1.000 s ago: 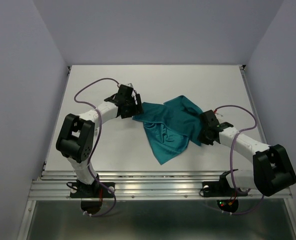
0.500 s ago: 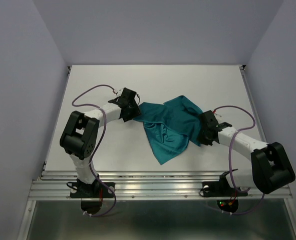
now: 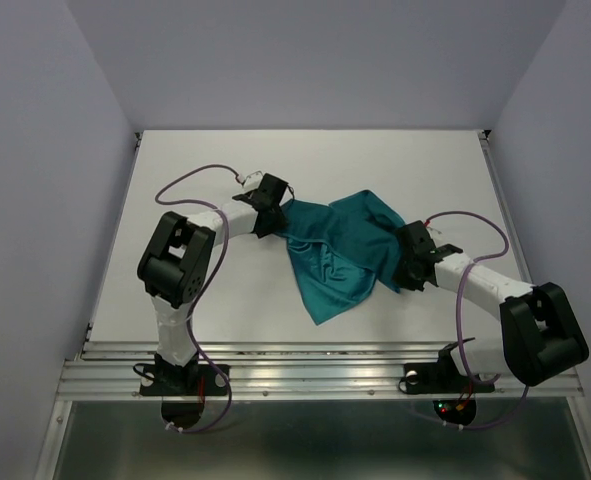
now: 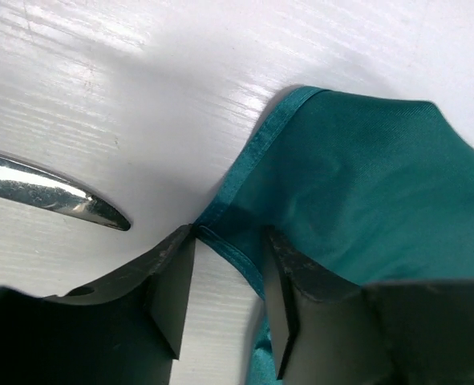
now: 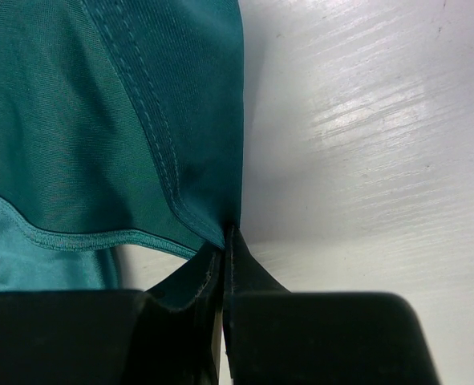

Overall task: Fold the napkin into a case and place the utensils inside
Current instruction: Pick up the crumpled napkin from the corner of the board.

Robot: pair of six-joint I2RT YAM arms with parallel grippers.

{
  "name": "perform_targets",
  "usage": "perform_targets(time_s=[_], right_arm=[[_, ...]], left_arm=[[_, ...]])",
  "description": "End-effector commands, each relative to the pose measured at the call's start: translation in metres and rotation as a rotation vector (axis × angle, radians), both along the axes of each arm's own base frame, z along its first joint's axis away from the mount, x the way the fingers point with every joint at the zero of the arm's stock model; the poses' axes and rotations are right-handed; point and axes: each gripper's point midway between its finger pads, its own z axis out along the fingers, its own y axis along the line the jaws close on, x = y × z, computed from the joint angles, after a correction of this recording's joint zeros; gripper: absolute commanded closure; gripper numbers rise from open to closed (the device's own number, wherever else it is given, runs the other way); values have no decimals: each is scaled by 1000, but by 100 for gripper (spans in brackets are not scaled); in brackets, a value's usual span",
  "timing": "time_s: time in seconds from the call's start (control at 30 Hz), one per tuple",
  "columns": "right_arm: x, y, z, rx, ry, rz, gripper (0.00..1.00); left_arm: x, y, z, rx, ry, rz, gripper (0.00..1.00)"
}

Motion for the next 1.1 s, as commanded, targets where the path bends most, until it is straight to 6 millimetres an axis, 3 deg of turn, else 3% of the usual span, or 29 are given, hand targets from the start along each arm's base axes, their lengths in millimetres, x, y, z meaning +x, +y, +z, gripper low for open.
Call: perform_targets(time_s=[0.0,0.23,0.33,0.47,0.57,0.73,0.77,0.83,1.07], right_arm=[[10,6,5,13,-37,17,99],[10,6,6,11,-38,21,99],[9,5,6,10,-35,21,99],[9,4,8,4,-40,14,99],[7,-1,8,-16,-30,-1,98],[4,-3,12,-23,-35,-6,90],[4,-3,13,-19,-36,-4,81],[1,0,12,5,-43,8,74],[-11,2,3,29,-3,3,71]], left_arm=[[-15,6,-24,65,83,-1,54],[-13,8,-27,93,86,-12,82],[-13,10,-24,107,81,-14,100],[-9,16,-5,129,47,-9,100],[-8,18,22,104,8,-15,100],[-24,21,59,52,-46,-40,100],[-27,21,61,41,-50,-49,100],[-37,19,65,4,-52,-70,100],[-52,16,54,-45,-20,-75,100]])
